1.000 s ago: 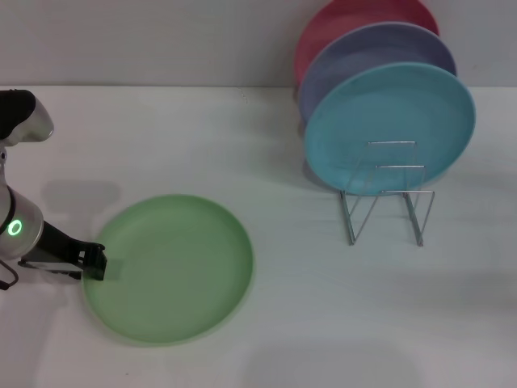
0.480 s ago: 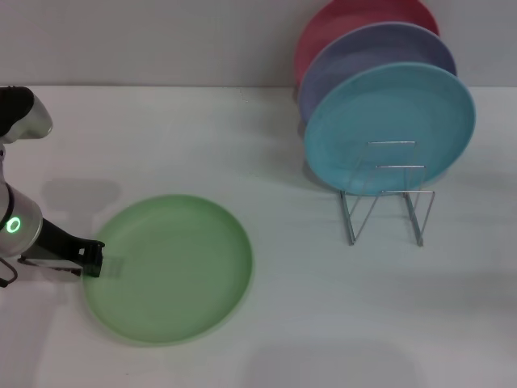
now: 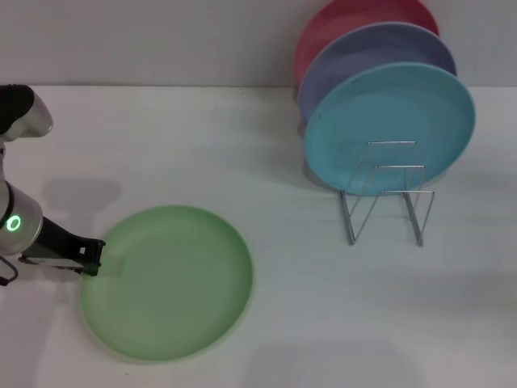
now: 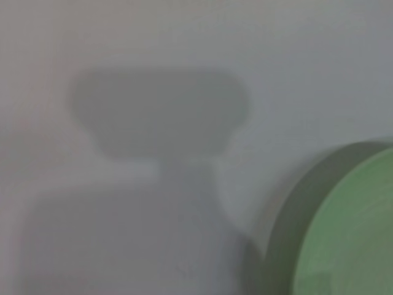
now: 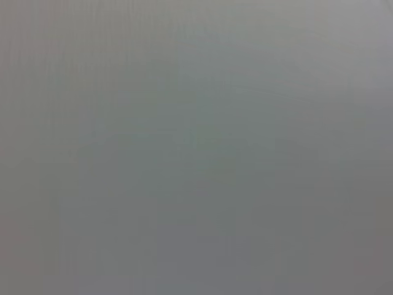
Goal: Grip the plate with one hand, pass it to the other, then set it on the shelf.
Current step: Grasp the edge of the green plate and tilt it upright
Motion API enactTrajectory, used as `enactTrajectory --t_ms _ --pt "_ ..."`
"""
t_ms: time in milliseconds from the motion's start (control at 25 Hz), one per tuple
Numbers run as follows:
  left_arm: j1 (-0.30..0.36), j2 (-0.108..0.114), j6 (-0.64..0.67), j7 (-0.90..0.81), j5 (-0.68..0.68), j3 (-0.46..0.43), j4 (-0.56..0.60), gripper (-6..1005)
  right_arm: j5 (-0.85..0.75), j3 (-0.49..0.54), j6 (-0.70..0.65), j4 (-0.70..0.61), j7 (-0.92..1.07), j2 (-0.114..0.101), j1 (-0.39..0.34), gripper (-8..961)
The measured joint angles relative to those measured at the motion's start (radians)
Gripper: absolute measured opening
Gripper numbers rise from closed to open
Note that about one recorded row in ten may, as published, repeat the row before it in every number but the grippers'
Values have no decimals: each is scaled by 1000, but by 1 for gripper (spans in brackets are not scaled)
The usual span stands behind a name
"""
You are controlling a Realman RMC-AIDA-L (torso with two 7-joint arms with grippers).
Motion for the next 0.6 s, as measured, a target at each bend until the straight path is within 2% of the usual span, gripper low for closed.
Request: enactTrajectory --t_ms 400,600 --pt "0 -1 22 17 -3 -40 9 49 0 9 0 0 0 3 -4 727" --pt "0 1 119 43 -51 -62 2 47 0 9 -1 0 0 3 -4 727"
